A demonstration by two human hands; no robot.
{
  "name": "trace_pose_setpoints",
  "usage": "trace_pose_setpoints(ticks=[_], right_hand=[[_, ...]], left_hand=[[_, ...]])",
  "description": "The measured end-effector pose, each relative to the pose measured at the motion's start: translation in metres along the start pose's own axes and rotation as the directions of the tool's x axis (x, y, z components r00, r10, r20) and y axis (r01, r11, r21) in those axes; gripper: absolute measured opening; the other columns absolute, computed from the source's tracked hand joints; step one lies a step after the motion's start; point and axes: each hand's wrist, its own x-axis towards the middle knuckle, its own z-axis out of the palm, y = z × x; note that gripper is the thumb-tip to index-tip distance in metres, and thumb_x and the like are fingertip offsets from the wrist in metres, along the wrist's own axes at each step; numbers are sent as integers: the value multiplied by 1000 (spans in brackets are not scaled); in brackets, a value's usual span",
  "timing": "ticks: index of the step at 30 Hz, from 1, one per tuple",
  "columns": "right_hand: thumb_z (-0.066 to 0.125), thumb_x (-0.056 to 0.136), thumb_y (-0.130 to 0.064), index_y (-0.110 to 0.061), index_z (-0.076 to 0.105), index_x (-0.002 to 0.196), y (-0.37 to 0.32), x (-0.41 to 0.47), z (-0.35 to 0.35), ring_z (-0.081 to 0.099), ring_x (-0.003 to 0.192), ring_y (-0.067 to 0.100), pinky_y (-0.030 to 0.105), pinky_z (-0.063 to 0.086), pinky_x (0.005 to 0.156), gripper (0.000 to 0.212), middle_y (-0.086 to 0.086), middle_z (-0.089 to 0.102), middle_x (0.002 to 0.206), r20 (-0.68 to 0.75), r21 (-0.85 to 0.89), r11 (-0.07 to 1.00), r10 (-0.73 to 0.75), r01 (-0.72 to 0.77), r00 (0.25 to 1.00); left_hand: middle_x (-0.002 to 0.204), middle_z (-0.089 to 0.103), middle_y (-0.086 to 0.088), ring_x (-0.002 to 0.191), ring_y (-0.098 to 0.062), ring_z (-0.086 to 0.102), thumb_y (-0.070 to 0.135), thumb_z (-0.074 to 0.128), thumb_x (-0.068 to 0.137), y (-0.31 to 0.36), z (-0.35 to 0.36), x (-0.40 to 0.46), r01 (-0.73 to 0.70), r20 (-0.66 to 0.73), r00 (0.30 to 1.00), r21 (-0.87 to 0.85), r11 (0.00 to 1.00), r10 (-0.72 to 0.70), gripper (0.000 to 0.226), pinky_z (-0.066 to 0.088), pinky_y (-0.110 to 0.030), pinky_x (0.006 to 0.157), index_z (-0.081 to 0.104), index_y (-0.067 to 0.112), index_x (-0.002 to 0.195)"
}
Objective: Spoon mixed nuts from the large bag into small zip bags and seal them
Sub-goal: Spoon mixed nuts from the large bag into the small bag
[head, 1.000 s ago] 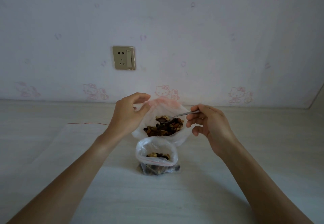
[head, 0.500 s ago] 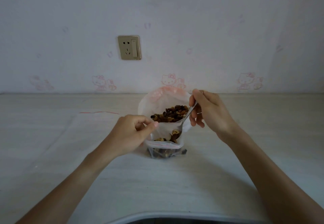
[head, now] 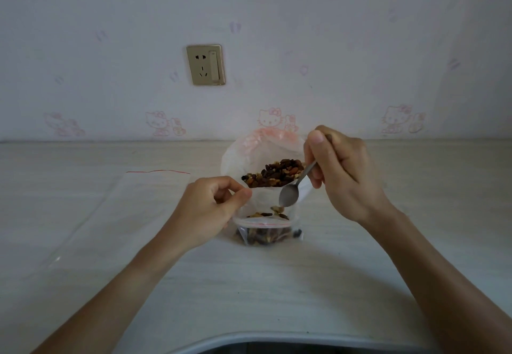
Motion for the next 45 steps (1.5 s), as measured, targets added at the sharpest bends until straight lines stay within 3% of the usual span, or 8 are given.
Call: trace_pose_setpoints(ticks=[8, 15, 19, 24, 27, 35, 42, 45], right_hand=[[39, 112, -29, -9, 56, 77, 16, 5, 3, 51, 48, 27, 27, 36, 41, 43, 4, 53, 52, -174, 314, 891, 392, -327, 903], [42, 110, -30, -7, 63, 90, 34, 8, 1, 61, 53, 23, 30, 41, 40, 37, 8, 66, 65, -138, 396, 722, 657, -567, 741], [42, 110, -31, -6, 65, 94, 35, 8, 3, 64, 56, 24, 31, 45, 40, 38, 9, 71, 71, -99, 329, 724, 665, -606, 740], [44, 110, -29, -6, 68, 93, 36, 5, 7, 67, 57, 23, 30, 47, 40, 37, 7, 75, 71, -21, 226, 743, 650, -630, 759], [45, 110, -27, -8, 68, 92, 38, 4, 9, 69, 59, 24, 30, 47, 39, 35, 7, 75, 72, -27, 168, 781, 614, -602, 789], [50, 108, -22, -8, 68, 90, 42, 0, 17, 71, 60, 25, 33, 51, 41, 29, 2, 76, 73, -42, 127, 818, 570, -561, 821], [50, 108, -26, -10, 67, 88, 40, -2, 23, 69, 56, 22, 28, 50, 38, 32, -1, 75, 74, -107, 42, 874, 486, -485, 867], [50, 108, -24, -8, 68, 89, 43, -3, 23, 71, 58, 25, 32, 53, 40, 31, 5, 76, 76, -85, 123, 845, 531, -520, 843]], left_hand=[[56, 66, 2, 47, -10, 58, 47, 59, 102, -9, -5, 4, 40, -86, 996, 36, 999, -37, 43, 44, -16, 54, 73, 18, 74], [83, 75, 5, 66, -11, 72, 74, 59, 88, -21, -8, 28, 320, -203, 929, 22, 947, -309, 55, 47, -33, 65, 65, 19, 94], [88, 77, 4, 83, -16, 73, 81, 61, 82, -13, -5, 46, 377, -116, 920, -7, 926, -375, 59, 51, -34, 67, 69, 25, 98], [90, 79, 1, 87, -20, 75, 50, 65, 96, -11, 16, 58, 291, -123, 945, -110, 950, -303, 29, 61, -45, 89, 75, 23, 97], [93, 77, 0, 89, -21, 74, 39, 59, 101, -10, 25, 55, 215, -197, 949, -160, 963, -245, 21, 59, -45, 87, 73, 24, 100], [98, 80, 2, 93, -18, 75, 38, 63, 101, -6, 29, 49, 183, -166, 949, -407, 895, -269, 22, 60, -36, 85, 74, 22, 111], [97, 81, -3, 96, -24, 76, 39, 65, 100, -6, 30, 49, 212, -102, 949, -499, 840, -300, 21, 59, -48, 96, 76, 23, 108], [99, 81, 0, 97, -22, 77, 41, 63, 101, -8, 32, 49, 204, -84, 955, -505, 839, -283, 23, 59, -49, 97, 75, 24, 110]])
